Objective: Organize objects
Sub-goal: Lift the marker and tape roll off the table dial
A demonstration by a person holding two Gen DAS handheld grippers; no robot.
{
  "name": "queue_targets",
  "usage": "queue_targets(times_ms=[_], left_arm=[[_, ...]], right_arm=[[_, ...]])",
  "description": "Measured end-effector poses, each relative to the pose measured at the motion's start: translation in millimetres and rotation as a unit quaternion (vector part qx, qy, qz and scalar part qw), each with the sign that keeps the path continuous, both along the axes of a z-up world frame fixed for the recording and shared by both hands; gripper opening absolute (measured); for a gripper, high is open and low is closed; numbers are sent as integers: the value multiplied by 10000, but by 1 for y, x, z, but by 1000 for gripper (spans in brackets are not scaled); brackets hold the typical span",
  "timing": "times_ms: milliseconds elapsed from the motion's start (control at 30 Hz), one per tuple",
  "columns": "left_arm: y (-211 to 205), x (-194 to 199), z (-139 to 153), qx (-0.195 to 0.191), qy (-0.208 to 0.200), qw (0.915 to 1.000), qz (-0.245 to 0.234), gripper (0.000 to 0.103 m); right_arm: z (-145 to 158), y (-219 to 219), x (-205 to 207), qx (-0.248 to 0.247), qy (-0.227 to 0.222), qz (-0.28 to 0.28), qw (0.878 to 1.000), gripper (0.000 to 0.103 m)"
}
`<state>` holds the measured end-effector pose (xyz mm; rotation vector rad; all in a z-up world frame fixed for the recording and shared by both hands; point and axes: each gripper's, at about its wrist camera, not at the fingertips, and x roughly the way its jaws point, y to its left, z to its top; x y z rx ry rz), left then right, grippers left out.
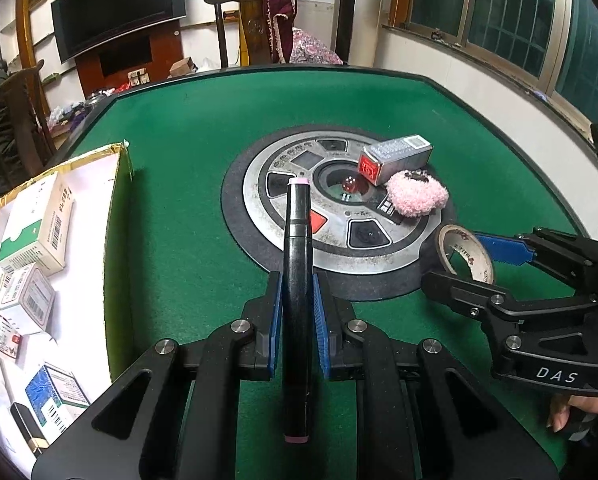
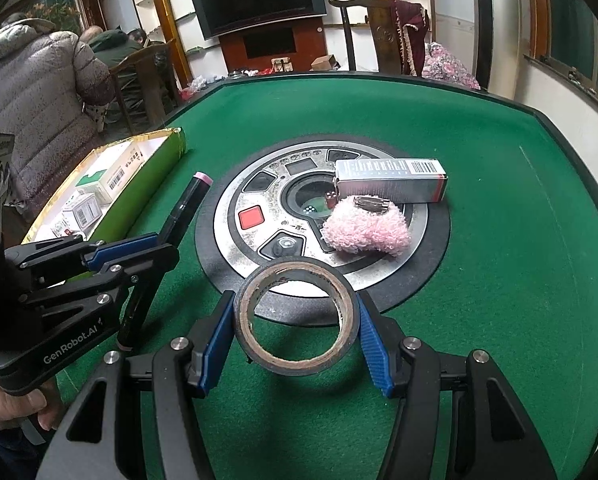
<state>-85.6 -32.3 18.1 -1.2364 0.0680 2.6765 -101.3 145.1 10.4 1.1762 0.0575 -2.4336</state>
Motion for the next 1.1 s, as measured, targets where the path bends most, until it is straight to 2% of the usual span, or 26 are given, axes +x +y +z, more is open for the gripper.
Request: queue_targets(times_ms=[400, 567, 700, 1100], left_arm=[[5, -10, -24, -292, -356, 9989, -4, 15], [3, -9, -23, -274, -314, 9991, -17, 15], [0, -8, -21, -99, -329, 9994, 3, 14], [-7, 0, 3, 120, 67, 9999, 92, 14]], right_arm=[[-3, 2, -2, -1, -64, 1, 10000, 58], [-2, 1, -1, -51, -82, 50, 9999, 58], [0, 2, -1, -136, -95, 90, 9998, 58], [0, 7, -2, -456, -181, 86, 9988, 58]])
